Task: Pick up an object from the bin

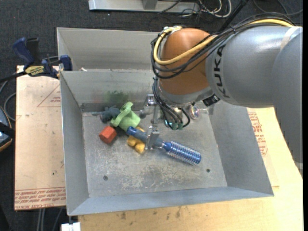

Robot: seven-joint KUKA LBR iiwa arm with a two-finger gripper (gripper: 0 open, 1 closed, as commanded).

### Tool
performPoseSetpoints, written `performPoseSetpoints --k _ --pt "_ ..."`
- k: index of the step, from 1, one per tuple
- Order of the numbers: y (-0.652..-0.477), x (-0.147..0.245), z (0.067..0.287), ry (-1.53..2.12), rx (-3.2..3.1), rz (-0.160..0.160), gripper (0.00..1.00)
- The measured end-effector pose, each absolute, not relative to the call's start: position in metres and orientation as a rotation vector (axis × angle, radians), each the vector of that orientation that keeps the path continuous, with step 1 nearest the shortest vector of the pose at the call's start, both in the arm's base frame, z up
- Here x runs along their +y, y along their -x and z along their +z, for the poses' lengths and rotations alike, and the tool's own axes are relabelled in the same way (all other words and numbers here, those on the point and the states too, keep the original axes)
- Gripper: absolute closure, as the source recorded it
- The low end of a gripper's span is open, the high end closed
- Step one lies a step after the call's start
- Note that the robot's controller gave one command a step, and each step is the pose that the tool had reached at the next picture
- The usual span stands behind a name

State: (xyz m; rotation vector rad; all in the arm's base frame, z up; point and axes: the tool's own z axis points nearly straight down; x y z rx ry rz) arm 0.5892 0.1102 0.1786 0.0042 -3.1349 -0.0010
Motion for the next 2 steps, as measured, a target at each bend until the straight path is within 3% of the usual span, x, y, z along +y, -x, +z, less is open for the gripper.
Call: performPoseSetpoints --k 1,2 --pt "-0.5525 0.0597 0.0972 -0.089 -3.147 -0.002 0.00" --pt "-0.5506 0.0591 0.0939 -0.085 -3.141 -0.002 1.00"
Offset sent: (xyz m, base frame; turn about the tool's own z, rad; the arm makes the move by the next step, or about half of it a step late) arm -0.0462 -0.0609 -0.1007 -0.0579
